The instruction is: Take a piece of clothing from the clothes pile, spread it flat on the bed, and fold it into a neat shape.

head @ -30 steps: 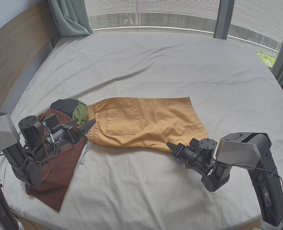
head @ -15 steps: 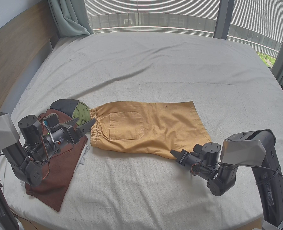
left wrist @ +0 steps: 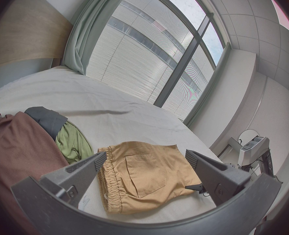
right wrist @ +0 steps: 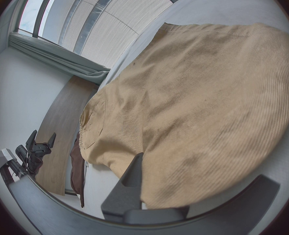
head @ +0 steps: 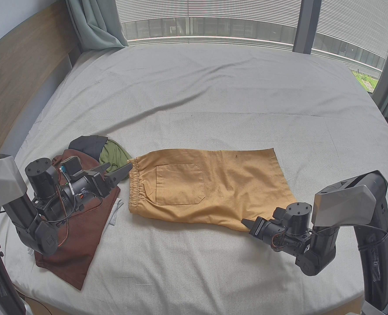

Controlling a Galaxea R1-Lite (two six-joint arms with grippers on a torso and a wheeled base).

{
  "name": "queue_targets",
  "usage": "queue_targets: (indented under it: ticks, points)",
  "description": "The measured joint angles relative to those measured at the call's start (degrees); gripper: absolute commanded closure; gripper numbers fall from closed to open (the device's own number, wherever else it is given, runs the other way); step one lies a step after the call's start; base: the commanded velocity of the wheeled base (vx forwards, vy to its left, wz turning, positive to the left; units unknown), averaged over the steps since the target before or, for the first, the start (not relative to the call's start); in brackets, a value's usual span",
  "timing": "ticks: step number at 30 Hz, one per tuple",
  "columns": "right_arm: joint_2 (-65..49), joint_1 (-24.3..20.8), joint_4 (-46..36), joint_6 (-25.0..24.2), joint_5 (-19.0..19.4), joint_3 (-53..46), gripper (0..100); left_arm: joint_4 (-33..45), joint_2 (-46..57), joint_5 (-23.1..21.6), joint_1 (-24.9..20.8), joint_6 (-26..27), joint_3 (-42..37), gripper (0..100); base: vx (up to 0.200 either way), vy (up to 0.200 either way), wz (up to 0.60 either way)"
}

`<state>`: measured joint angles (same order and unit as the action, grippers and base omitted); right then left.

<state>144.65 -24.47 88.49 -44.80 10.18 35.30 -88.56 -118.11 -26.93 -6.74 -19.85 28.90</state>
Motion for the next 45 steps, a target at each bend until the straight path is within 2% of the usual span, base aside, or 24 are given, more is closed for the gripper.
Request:
queue_targets:
  ticks: [15, 27, 28, 39, 45]
  points:
    - [-4.9, -0.1, 0.0, 0.9, -1.4, -11.8, 100, 0.1, 0.0, 0.0, -0.3, -1.6, -0.8, 0, 0.0, 0.0, 0.0]
    - [-5.9, 0.1, 0.0, 0.9, -1.5, -13.1, 100, 0.1, 0.0, -0.1, -0.3, -1.8, -0.5, 0, 0.0, 0.0, 0.0]
    - [-5.9, 0.1, 0.0, 0.9, -1.5, -13.1, 0, 0.1, 0.0, -0.1, -0.3, -2.0, -0.5, 0, 0.0, 0.0, 0.0]
    - [-6.2, 0.0, 0.2, 1.4, -1.3, -14.0, 0, 0.1, 0.0, -0.8, -0.7, -3.4, -0.5, 0, 0.0, 0.0, 0.0]
    - [-7.3, -1.2, -0.1, 4.4, 1.1, -19.2, 0, 0.0, 0.0, -1.1, -0.6, -3.4, -0.6, 0, 0.0, 0.0, 0.0]
